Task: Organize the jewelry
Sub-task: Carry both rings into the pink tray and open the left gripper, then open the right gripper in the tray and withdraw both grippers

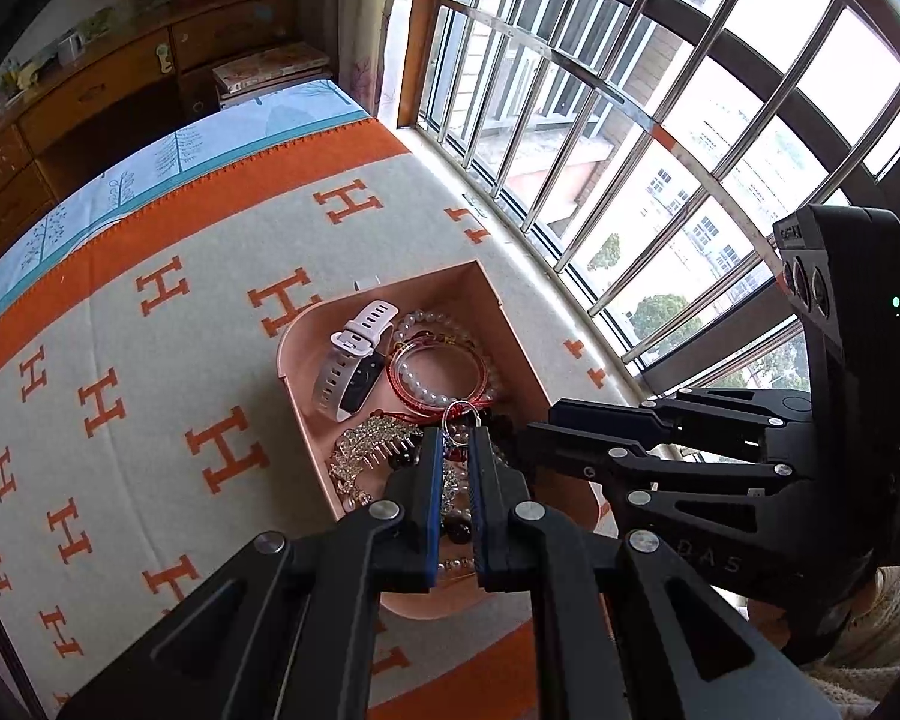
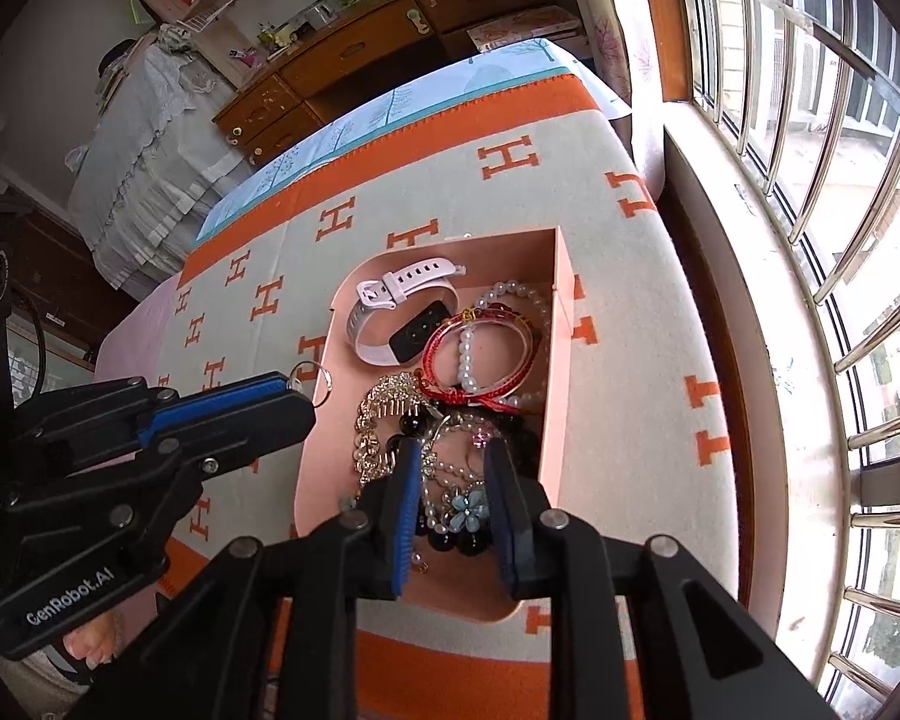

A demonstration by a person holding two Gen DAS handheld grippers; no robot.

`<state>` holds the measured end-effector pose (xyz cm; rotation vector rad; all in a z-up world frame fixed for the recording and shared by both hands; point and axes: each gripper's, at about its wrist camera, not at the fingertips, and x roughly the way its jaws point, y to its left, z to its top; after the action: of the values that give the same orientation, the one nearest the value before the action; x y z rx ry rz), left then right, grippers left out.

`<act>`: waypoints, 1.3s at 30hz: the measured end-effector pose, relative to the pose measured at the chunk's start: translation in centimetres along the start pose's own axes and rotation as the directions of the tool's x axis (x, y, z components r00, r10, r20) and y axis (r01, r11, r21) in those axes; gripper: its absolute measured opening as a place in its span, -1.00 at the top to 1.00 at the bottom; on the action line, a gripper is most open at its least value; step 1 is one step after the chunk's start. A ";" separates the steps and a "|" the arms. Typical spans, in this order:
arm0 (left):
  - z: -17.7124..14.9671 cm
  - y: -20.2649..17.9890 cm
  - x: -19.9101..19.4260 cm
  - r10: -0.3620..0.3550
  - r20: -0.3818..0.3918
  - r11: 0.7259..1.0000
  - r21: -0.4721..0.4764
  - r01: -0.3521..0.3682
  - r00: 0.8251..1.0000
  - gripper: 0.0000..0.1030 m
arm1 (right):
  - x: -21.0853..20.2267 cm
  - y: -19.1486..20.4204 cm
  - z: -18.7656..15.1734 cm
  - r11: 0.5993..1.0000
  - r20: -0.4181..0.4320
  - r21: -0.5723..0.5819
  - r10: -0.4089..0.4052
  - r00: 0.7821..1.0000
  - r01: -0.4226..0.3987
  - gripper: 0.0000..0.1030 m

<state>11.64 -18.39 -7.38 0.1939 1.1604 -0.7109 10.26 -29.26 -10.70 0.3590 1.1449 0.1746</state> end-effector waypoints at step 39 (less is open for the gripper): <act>-8.6 6.5 -8.7 0.375 0.114 0.902 -0.274 -0.334 0.920 -0.79 | -4.4 6.2 -3.7 0.977 0.134 -0.188 -0.073 0.988 0.098 0.58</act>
<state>7.06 -5.62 -4.62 0.1273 1.0086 -0.2469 5.41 -24.15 -5.99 0.1451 1.0067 0.1837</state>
